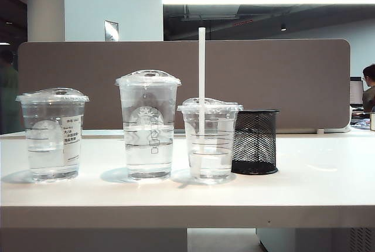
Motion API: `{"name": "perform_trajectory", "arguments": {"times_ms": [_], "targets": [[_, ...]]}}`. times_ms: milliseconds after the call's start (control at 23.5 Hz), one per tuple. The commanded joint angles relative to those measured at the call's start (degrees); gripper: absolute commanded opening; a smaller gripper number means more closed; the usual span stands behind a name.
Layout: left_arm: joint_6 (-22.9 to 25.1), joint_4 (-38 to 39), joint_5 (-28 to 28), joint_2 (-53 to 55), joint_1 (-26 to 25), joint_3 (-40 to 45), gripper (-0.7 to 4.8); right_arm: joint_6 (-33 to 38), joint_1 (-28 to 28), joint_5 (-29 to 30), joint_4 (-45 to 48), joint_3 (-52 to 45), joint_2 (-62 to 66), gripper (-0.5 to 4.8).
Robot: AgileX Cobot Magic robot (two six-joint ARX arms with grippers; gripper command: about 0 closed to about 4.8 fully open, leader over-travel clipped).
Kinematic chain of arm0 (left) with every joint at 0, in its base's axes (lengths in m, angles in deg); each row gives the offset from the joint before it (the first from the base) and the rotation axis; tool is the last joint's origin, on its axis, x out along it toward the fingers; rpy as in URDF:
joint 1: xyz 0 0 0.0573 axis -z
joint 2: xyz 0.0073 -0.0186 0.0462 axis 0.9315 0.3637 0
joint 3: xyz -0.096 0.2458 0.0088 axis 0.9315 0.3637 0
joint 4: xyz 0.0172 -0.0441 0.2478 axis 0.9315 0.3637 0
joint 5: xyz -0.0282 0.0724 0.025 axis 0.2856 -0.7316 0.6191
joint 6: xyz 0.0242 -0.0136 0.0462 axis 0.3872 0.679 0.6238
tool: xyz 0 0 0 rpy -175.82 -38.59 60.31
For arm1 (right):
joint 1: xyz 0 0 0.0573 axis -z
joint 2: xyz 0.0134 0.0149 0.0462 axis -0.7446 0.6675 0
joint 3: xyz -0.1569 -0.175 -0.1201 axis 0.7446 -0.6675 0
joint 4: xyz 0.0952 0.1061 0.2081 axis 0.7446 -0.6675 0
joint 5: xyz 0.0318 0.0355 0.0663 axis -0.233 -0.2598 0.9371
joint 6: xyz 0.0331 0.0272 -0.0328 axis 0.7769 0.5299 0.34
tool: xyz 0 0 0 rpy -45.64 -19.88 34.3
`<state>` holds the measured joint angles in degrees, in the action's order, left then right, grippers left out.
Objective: Pick up the straw and insert it into the small coffee cup.
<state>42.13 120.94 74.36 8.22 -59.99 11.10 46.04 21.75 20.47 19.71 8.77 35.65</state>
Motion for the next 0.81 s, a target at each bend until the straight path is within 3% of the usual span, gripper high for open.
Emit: {"name": "perform_trajectory", "arguments": {"times_ms": [43, 213, 340, 595, 808], "targets": [[-4.68, -12.04, -1.25, 0.17, -0.76, 8.63, -0.05, -0.13, -0.07, -4.00, 0.28, -7.37, -8.76, -0.09], [-5.22, -22.32, -2.58, 0.31, -0.76, 18.32, -0.04, 1.27, -0.22, -3.06, 1.70, -12.87, -7.21, -0.09], [-4.68, -24.26, -10.43, 0.28, -0.76, 25.05, -0.05, 1.42, -0.55, -3.06, 2.25, -17.38, -7.67, -0.09], [-5.29, -25.35, -9.75, 0.20, -0.72, 33.05, -0.05, 1.46, -0.63, -3.08, 1.79, -21.75, -7.67, -0.08], [-5.29, -35.39, -9.99, 0.20, -0.72, 37.73, -0.05, 1.46, -0.63, -3.89, -2.51, -23.39, -7.65, -0.08]]}}
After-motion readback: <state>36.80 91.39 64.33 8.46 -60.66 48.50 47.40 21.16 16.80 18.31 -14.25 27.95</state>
